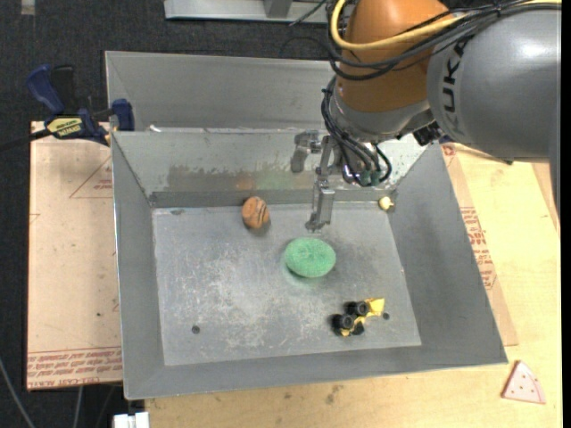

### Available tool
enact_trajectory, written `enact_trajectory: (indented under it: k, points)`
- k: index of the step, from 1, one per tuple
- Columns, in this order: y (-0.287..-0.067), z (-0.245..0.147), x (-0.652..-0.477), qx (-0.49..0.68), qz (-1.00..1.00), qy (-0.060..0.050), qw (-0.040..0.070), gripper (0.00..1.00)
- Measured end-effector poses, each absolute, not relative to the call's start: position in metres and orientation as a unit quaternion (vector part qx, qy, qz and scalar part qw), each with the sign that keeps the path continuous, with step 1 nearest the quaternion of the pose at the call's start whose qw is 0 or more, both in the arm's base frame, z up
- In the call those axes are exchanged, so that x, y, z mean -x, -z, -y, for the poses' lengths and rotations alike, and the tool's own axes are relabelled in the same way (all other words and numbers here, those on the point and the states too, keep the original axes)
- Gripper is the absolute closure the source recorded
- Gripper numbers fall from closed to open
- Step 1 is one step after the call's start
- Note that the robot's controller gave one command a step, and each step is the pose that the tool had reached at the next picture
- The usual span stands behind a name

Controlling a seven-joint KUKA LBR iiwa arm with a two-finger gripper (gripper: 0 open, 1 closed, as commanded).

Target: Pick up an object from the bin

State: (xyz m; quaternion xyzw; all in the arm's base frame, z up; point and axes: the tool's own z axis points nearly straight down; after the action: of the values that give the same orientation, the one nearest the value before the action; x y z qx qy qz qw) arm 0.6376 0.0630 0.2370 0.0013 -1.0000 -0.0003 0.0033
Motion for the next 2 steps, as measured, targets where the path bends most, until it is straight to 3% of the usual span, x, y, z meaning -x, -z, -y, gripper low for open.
enact_trajectory:
  k: [1, 2]
  points:
    - [-0.242, -0.063, -0.639, -0.001, 1.000, 0.001, -0.001, 0.00]
    - [-0.194, -0.040, -0.575, -0.029, 1.000, 0.001, -0.002, 0.00]
